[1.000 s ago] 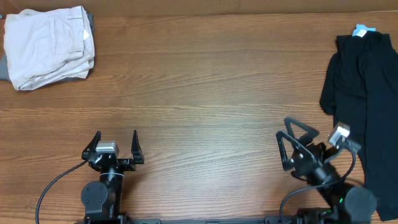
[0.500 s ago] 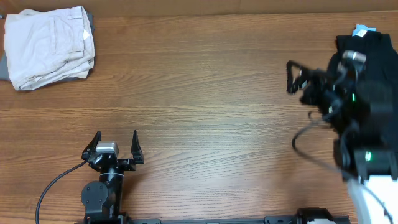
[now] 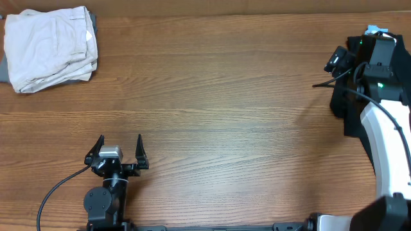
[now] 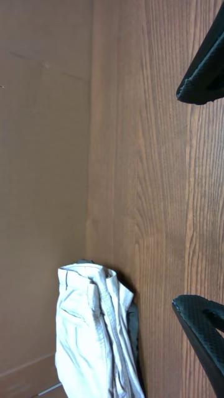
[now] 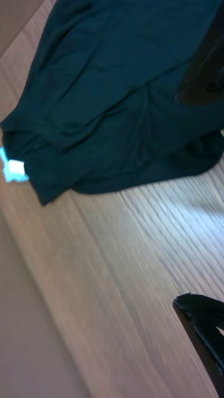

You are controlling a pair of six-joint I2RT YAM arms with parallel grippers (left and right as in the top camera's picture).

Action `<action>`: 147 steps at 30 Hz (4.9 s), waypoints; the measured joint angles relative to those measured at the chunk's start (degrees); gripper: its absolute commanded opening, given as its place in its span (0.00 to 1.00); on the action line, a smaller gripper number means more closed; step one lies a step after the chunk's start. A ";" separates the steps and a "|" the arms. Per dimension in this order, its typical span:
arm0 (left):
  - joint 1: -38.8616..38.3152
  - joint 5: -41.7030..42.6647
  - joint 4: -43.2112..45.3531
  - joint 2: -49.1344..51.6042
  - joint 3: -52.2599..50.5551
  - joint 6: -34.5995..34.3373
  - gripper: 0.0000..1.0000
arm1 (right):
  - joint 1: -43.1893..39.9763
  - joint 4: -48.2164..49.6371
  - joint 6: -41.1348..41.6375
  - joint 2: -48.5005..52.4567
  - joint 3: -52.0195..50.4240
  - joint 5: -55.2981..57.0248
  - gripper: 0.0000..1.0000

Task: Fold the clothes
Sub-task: 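Reach the right gripper to the black clothing pile at right, then grasp the black garment with the right gripper and lift it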

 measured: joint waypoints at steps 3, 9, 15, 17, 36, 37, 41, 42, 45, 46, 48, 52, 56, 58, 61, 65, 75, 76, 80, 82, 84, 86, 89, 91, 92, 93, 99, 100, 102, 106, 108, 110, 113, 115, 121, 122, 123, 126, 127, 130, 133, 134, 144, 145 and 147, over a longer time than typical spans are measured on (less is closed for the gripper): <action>0.00 0.00 -0.02 0.00 0.00 0.00 1.00 | -1.86 -0.94 -0.52 3.19 0.17 0.44 0.95; 0.00 0.00 0.00 0.00 0.00 0.00 1.00 | -3.93 -4.02 -0.98 11.63 0.22 -0.22 0.81; 0.00 0.00 0.00 0.00 0.00 0.00 1.00 | -3.89 -5.95 -0.98 16.65 0.22 -0.79 0.76; 0.00 0.00 0.00 0.00 0.00 0.00 1.00 | -3.89 -6.82 -0.92 17.29 0.22 -0.81 0.76; 0.00 0.00 0.00 0.00 0.00 0.00 1.00 | -6.38 -5.75 -0.50 23.45 0.22 -5.46 0.69; 0.00 0.00 0.00 0.00 0.00 0.00 1.00 | -6.40 -5.77 -0.55 23.89 0.22 -5.60 0.69; 0.00 0.00 -0.02 0.00 0.00 0.00 1.00 | -6.40 -5.66 -0.48 25.03 0.22 -5.75 0.65; 0.00 0.00 0.00 0.00 0.00 0.00 1.00 | -6.40 -5.44 -0.50 25.03 0.22 -5.73 0.63; 0.00 0.00 0.00 0.00 0.00 0.00 1.00 | -6.47 -4.87 -0.46 25.07 0.22 -5.75 0.54; 0.00 0.00 -0.02 0.00 0.00 0.00 1.00 | -6.51 -4.72 -0.37 25.07 0.22 -5.77 0.51; 0.00 0.00 0.00 0.00 0.00 0.00 1.00 | -6.51 -4.42 -0.33 25.07 0.22 -5.77 0.50; 0.00 0.00 0.00 0.00 0.00 0.00 1.00 | -6.56 -4.20 -0.02 25.73 0.22 -5.95 0.50; 0.00 0.00 0.00 0.00 0.00 0.00 1.00 | -6.56 -4.13 0.24 27.17 0.22 -6.05 0.43; 0.00 0.00 -0.02 0.00 0.00 0.00 1.00 | -6.56 -3.91 0.37 27.39 0.22 -5.92 0.36; 0.00 0.00 0.00 0.00 0.00 0.00 1.00 | -6.62 -3.89 0.24 27.41 0.22 -5.29 0.07; 0.00 0.00 0.00 0.00 0.00 0.00 1.00 | -6.67 -4.17 0.83 27.41 0.22 -4.83 0.04; 0.00 0.00 0.00 0.00 0.00 0.00 1.00 | -6.67 -8.94 1.92 25.86 2.19 -3.98 0.04; 0.00 0.00 0.00 0.00 0.00 0.00 1.00 | -6.67 -9.57 2.08 24.87 2.71 -3.93 0.04; 0.00 0.00 -0.02 0.00 0.00 0.00 1.00 | -6.67 -13.29 2.45 18.25 6.34 -3.54 0.04; 0.00 0.00 0.00 0.00 0.00 0.00 1.00 | -6.69 -14.73 2.51 14.05 8.61 -3.30 0.04; 0.00 0.00 0.00 0.00 0.00 0.00 1.00 | -6.86 -15.61 2.51 9.70 10.75 -3.04 0.04; 0.00 0.00 0.00 0.00 0.00 0.00 1.00 | -6.99 -16.59 2.58 6.19 12.46 -2.89 0.04; 0.00 0.00 0.00 0.00 0.00 0.00 1.00 | -6.93 -17.51 2.56 1.99 13.55 -2.93 0.04; 0.00 0.00 0.00 0.00 0.00 0.00 1.00 | -6.91 -17.81 2.56 -0.20 13.66 -3.02 0.04; 0.00 0.00 0.00 0.00 0.00 0.00 1.00 | -6.88 -17.92 2.56 -0.72 13.68 -3.06 0.04; 0.00 0.00 0.00 0.00 0.00 0.00 1.00 | -6.86 -17.94 2.60 -1.22 13.68 -3.15 0.04; 0.00 0.00 0.00 0.00 0.00 0.00 1.00 | -6.67 -20.52 2.56 -1.55 13.68 -5.16 0.04; 0.00 0.00 0.00 0.00 0.00 0.00 1.00 | -6.58 -21.00 2.56 -1.38 13.68 -5.97 0.04; 0.00 0.00 0.00 0.00 0.00 0.00 1.00 | -6.54 -21.64 2.58 -0.74 13.73 -7.82 0.04; 0.00 0.00 0.00 0.00 0.00 0.00 1.00 | -6.56 -23.37 2.56 2.27 13.94 -12.85 0.04; 0.00 0.00 0.00 0.00 0.00 0.00 1.00 | -6.51 -24.24 2.60 4.61 13.99 -16.09 0.04; 0.00 0.00 0.00 0.00 0.00 0.00 1.00 | -6.21 -24.74 2.71 6.95 13.99 -18.60 0.04; 0.00 0.00 0.00 0.00 0.00 0.00 1.00 | -4.90 -24.87 2.73 10.47 13.99 -21.33 0.05; 0.00 0.00 0.00 0.00 0.00 0.00 1.00 | -3.58 -24.81 2.73 12.59 13.99 -22.29 0.09; 0.00 0.00 0.00 0.00 0.00 0.00 1.00 | -0.79 -24.35 2.99 16.17 13.99 -23.80 0.48; 0.00 0.00 0.00 0.00 0.00 0.00 1.00 | -0.50 -24.39 2.93 16.26 13.99 -24.06 0.52; 0.00 0.00 0.00 0.00 0.00 0.00 1.00 | -0.33 -24.39 2.78 16.28 13.99 -24.22 0.55; 0.00 0.00 0.00 0.00 0.00 0.00 1.00 | -0.04 -24.24 2.56 16.26 14.23 -24.76 0.69; 0.00 0.00 0.00 0.00 0.00 0.00 1.00 | -0.11 -24.33 2.51 16.26 14.25 -24.76 0.73; 0.00 0.00 0.00 0.00 0.00 0.00 1.00 | -1.20 -25.03 2.43 16.26 15.43 -24.76 0.77; 0.00 0.00 0.00 0.00 0.00 0.00 1.00 | -3.54 -24.20 2.29 16.26 17.35 -24.74 0.82; 0.00 0.00 0.00 0.00 0.00 0.00 1.00 | -4.55 -23.43 2.32 16.26 17.84 -24.76 0.82; 0.00 0.00 0.00 0.00 0.00 0.00 1.00 | -7.56 -20.09 1.64 18.23 18.18 -20.74 0.83; 0.00 0.00 0.00 0.00 0.00 0.00 1.00 | -7.58 -20.02 1.49 19.41 18.25 -20.35 0.83; 0.00 0.00 0.00 0.00 0.00 0.00 1.00 | -7.58 -19.91 1.22 22.27 18.29 -19.69 0.83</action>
